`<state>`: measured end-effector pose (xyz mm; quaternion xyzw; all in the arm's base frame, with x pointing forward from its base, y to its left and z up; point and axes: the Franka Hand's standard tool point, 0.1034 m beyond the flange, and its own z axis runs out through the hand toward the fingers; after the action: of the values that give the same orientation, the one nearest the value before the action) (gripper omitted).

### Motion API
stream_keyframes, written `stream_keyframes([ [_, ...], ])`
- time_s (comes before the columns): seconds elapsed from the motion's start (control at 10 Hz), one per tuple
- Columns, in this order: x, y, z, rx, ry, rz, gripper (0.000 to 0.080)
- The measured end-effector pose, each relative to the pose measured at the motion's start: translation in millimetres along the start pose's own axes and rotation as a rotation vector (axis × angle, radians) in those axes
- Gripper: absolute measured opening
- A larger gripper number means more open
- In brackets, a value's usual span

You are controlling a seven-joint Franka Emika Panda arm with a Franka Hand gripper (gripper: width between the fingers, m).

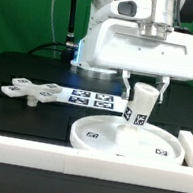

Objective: Assemble round table

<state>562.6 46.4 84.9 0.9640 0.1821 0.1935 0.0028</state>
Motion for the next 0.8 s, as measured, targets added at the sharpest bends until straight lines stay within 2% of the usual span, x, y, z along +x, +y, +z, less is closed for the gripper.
stream_keyframes([
  [0.3,-1.5,4.2,-0.3,-0.005,0.003,0.006,0.0409],
  [0.4,-1.5,4.3,-0.3,-0.005,0.002,0.006,0.0485],
  [0.5,-1.6,4.5,-0.3,-0.005,0.002,0.007,0.0612],
  [0.6,0.2,5.3,-2.3,-0.007,0.006,0.007,0.0640],
  [0.8,4.6,12.1,-10.6,-0.019,0.018,0.001,0.0648],
])
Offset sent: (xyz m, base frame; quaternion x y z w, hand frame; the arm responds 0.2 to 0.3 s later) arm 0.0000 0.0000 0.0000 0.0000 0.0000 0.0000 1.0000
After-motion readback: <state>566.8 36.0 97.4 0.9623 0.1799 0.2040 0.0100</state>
